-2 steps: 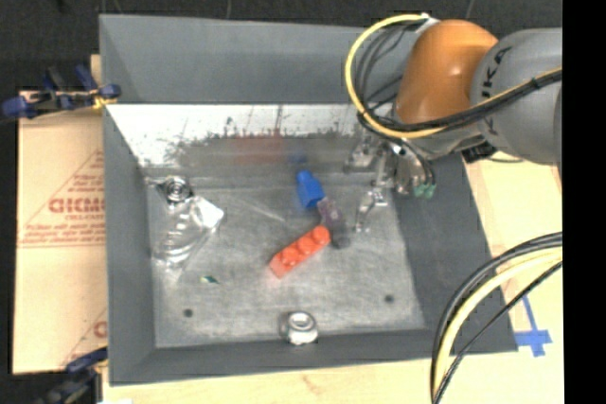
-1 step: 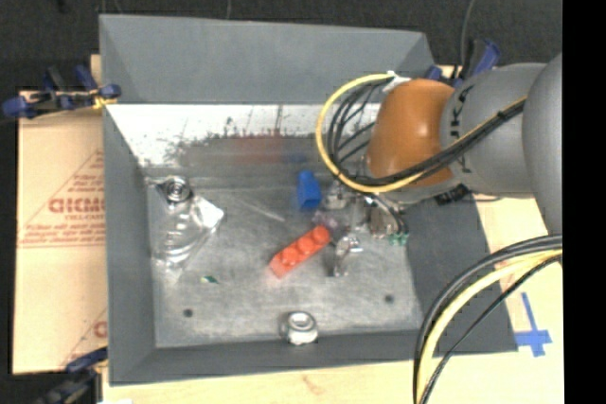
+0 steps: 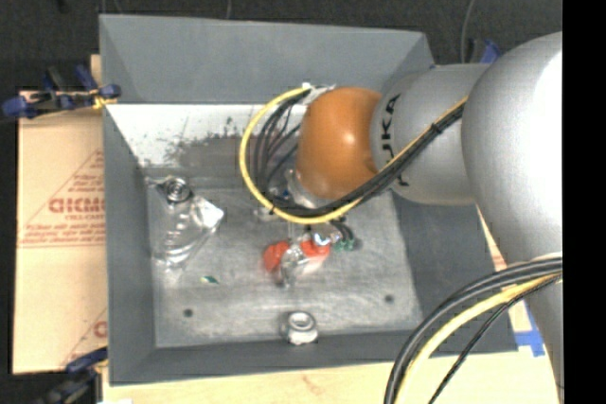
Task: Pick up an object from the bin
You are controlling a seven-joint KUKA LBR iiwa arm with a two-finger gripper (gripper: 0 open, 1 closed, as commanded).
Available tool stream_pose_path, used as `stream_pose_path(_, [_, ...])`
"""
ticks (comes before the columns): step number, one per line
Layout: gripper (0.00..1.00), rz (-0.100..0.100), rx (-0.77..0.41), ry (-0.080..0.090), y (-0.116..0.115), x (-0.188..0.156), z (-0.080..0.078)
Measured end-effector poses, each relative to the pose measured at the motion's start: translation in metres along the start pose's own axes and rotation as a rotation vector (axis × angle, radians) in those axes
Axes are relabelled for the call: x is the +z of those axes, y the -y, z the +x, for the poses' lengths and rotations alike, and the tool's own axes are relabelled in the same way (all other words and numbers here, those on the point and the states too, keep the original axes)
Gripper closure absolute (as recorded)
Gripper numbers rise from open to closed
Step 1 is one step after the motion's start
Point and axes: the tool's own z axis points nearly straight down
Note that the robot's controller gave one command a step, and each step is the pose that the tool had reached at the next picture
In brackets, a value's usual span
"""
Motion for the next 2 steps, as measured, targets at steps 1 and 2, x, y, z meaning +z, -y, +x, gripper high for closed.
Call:
stream_pose_path(1, [1.0,-0.002,0.003,0.005,0.0,-0.002,-0.002])
stream_pose_path(2, [1.0,-0.002,-0.038,-0.003,0.029,-0.134,-0.018])
